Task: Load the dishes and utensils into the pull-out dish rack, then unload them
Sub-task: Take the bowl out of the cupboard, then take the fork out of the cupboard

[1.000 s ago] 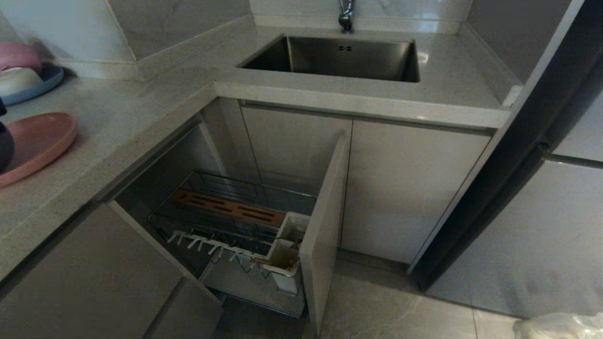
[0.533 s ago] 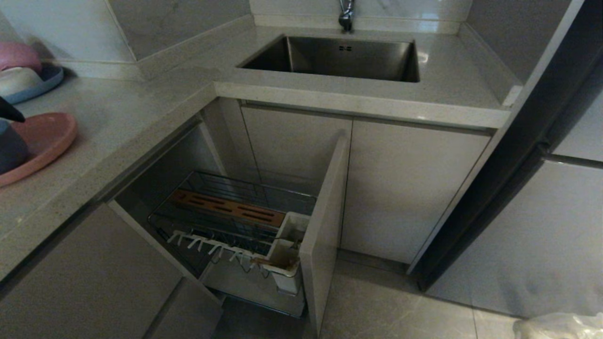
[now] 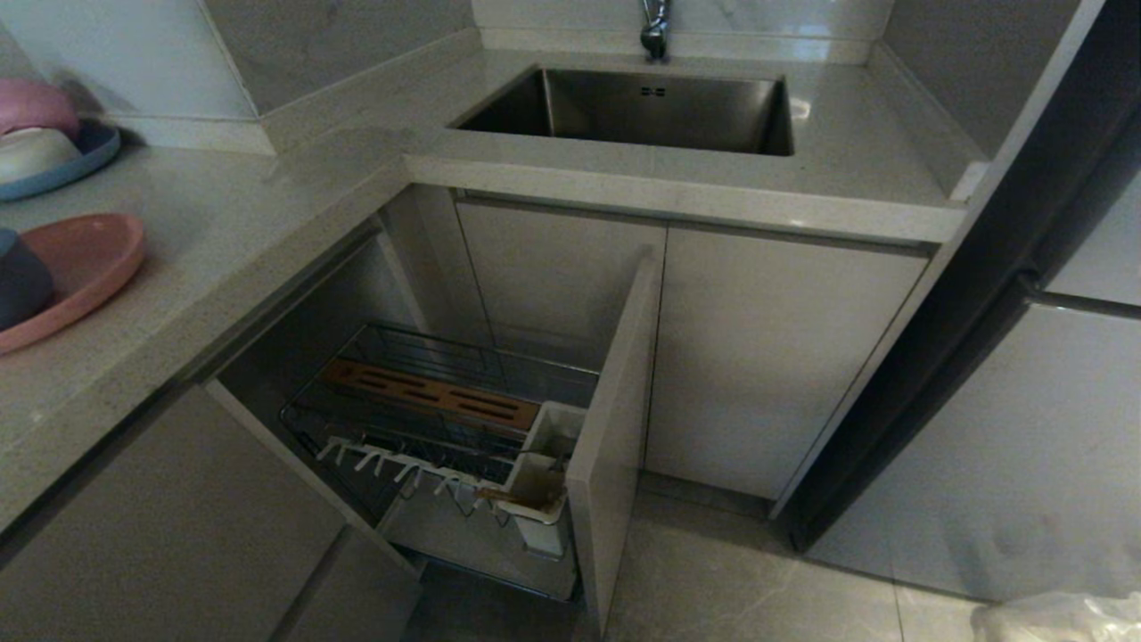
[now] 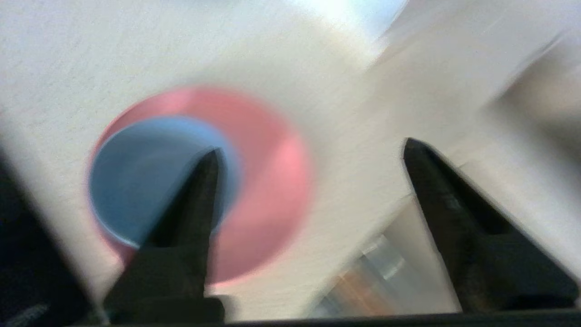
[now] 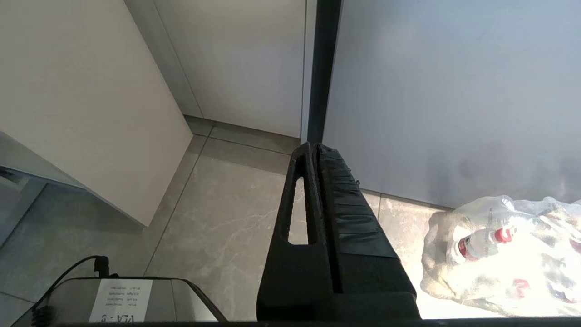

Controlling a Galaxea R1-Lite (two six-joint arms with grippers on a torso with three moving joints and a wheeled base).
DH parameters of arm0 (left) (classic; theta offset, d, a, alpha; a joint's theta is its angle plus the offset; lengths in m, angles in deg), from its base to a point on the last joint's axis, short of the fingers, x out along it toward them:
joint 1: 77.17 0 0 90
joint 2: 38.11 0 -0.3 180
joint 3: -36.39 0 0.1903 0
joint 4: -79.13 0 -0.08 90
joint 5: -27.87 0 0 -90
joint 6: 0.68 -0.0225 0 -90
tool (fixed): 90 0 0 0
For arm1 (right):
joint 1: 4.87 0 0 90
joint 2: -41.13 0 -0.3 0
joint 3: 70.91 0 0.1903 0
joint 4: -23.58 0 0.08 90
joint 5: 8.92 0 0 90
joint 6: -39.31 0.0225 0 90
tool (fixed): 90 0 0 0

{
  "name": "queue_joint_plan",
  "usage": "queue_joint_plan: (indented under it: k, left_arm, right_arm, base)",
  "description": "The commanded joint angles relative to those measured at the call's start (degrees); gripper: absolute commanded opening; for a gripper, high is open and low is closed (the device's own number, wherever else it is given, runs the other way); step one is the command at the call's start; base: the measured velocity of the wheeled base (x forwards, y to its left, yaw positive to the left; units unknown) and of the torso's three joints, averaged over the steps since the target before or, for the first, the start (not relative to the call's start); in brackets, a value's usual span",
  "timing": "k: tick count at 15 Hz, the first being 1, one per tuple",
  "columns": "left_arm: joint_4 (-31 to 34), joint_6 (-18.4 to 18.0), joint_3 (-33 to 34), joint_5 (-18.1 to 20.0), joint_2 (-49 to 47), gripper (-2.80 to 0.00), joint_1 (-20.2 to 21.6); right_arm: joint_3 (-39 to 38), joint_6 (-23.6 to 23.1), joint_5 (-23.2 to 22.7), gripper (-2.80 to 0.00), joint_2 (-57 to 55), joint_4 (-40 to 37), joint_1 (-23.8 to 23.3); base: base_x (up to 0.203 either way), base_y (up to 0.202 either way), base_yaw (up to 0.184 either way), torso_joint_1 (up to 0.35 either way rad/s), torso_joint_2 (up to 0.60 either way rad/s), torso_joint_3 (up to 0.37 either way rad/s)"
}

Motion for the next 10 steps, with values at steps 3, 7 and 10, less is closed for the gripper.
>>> queue_joint_plan:
  k: [3,7,10]
  left_arm:
    - [-9.08,7.60,6.66,1.04,10.80,-2.80,-7.91]
    - [-17.64,10.64,13.38,2.08,12.78,-2.80,-21.63]
    - [-18.34,10.90,16.60,2.23,9.02,-2.80,-30.42]
  right_arm:
    - [0.01,-0.06,-0.02,-2.80,0.00,-0.05,-0.02]
    - [0.01,0.02,-0.02,-2.80,0.00,-0.05,-0.02]
    - [0.01,-0.02,-0.02,-2.80,0.00,-0.05,-0.02]
  base:
    - [0.000,0.000,0.000,0.000,0.00,0.000]
    - [0.000,0.000,0.000,0.000,0.00,0.000]
    - [0.000,0.000,0.000,0.000,0.00,0.000]
